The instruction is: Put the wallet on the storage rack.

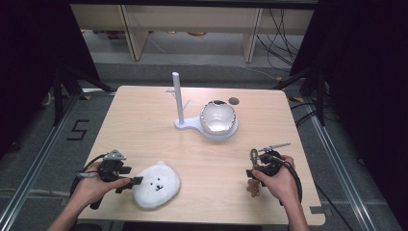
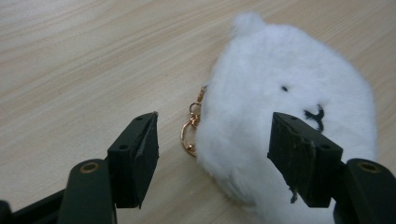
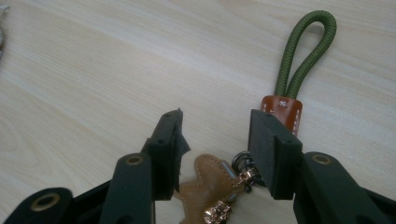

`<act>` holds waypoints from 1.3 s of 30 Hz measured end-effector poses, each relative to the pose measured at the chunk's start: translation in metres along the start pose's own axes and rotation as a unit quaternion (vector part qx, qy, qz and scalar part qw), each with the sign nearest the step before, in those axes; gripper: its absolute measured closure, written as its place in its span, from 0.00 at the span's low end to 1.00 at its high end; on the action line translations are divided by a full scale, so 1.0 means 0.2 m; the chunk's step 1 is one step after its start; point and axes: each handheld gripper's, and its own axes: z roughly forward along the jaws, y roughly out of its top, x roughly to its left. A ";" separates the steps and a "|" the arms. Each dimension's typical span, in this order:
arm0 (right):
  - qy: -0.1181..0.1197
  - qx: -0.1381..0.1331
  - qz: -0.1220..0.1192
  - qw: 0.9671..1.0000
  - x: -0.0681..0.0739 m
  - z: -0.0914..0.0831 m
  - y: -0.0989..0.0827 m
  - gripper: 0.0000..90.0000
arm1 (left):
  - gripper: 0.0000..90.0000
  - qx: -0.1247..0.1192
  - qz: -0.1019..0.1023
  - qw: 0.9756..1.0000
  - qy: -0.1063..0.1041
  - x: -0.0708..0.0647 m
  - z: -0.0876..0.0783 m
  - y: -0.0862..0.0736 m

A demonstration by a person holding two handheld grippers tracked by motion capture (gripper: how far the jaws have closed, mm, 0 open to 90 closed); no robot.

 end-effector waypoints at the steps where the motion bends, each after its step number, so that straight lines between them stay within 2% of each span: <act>1: 0.003 0.003 0.004 1.000 0.01 0.00 0.00 0.61 | 0.36 0.007 -0.001 1.000 0.000 0.00 0.01 0.02; 2: 0.005 0.003 0.006 1.000 0.01 0.00 0.01 0.61 | 0.36 0.018 -0.002 1.000 -0.004 0.01 0.02 0.03; 4: -0.002 0.002 0.002 1.000 0.02 0.00 0.01 0.60 | 0.36 0.027 -0.001 1.000 -0.008 0.01 0.03 0.06; 7: 0.001 0.003 0.004 1.000 0.03 0.00 0.01 0.59 | 0.36 0.041 -0.001 0.999 -0.020 0.00 0.06 0.08; 8: 0.004 0.002 0.005 1.000 0.03 0.00 0.00 0.59 | 0.37 0.070 0.019 0.997 -0.026 0.00 0.08 0.09; 9: 0.004 0.002 0.005 1.000 0.03 0.00 0.00 0.59 | 0.37 0.070 0.019 0.997 -0.026 0.00 0.08 0.09; 11: 0.006 0.003 0.005 1.000 0.03 -0.01 0.00 0.59 | 0.38 0.088 0.021 0.996 -0.028 -0.02 0.11 0.09; 12: 0.004 0.002 0.007 1.000 0.03 -0.01 0.00 0.59 | 0.39 0.085 0.016 0.996 -0.027 -0.03 0.13 0.08; 14: 0.008 -0.004 -0.001 1.000 0.03 -0.01 0.00 0.58 | 0.43 0.100 0.021 0.994 -0.031 -0.04 0.15 0.08; 16: 0.009 -0.002 -0.005 1.000 0.02 -0.01 0.00 0.58 | 0.44 0.102 0.022 0.994 -0.035 -0.04 0.15 0.08; 18: 0.010 -0.002 0.002 1.000 0.03 -0.01 0.00 0.58 | 0.46 0.103 0.017 0.994 -0.031 -0.05 0.16 0.08; 20: 0.013 -0.003 -0.001 1.000 0.03 -0.01 0.00 0.58 | 0.48 0.111 0.026 0.993 -0.024 -0.06 0.16 0.09; 21: 0.009 0.000 0.002 1.000 0.04 -0.01 0.00 0.58 | 0.48 0.112 0.024 0.993 -0.029 -0.06 0.17 0.09; 22: 0.013 -0.002 -0.002 1.000 0.04 -0.01 0.00 0.58 | 0.49 0.115 0.024 0.993 -0.021 -0.07 0.17 0.10; 27: 0.015 -0.002 -0.007 1.000 0.05 -0.02 0.00 0.58 | 0.55 0.131 0.015 0.991 -0.023 -0.07 0.19 0.12; 28: 0.019 -0.004 -0.013 1.000 0.05 -0.02 0.00 0.58 | 0.55 0.131 0.021 0.991 -0.024 -0.06 0.19 0.12; 29: 0.017 -0.003 -0.007 1.000 0.06 -0.02 0.00 0.58 | 0.57 0.132 0.025 0.991 -0.020 -0.06 0.19 0.13; 30: 0.020 -0.004 -0.014 1.000 0.06 -0.01 0.00 0.58 | 0.63 0.131 0.034 0.991 -0.020 -0.06 0.18 0.13; 31: 0.020 -0.004 -0.014 1.000 0.06 -0.01 0.00 0.58 | 0.67 0.131 0.034 0.991 -0.020 -0.06 0.18 0.13; 33: 0.019 -0.006 -0.019 1.000 0.06 -0.01 0.00 0.58 | 0.69 0.129 0.045 0.990 -0.021 -0.06 0.18 0.13; 34: 0.018 -0.005 -0.015 1.000 0.06 -0.01 0.00 0.58 | 0.71 0.123 0.059 0.990 -0.019 -0.07 0.18 0.13; 35: 0.020 -0.005 -0.015 1.000 0.06 -0.01 0.00 0.57 | 0.76 0.119 0.063 0.991 -0.016 -0.08 0.17 0.13; 36: 0.020 -0.005 -0.016 1.000 0.07 -0.01 0.00 0.57 | 0.80 0.114 0.082 0.990 -0.014 -0.08 0.16 0.14; 38: 0.020 -0.006 -0.022 1.000 0.07 -0.01 0.00 0.57 | 0.88 0.108 0.100 0.989 -0.014 -0.10 0.15 0.14; 39: 0.022 -0.004 -0.022 1.000 0.08 -0.02 0.01 0.57 | 0.88 0.106 0.108 0.988 -0.007 -0.11 0.14 0.13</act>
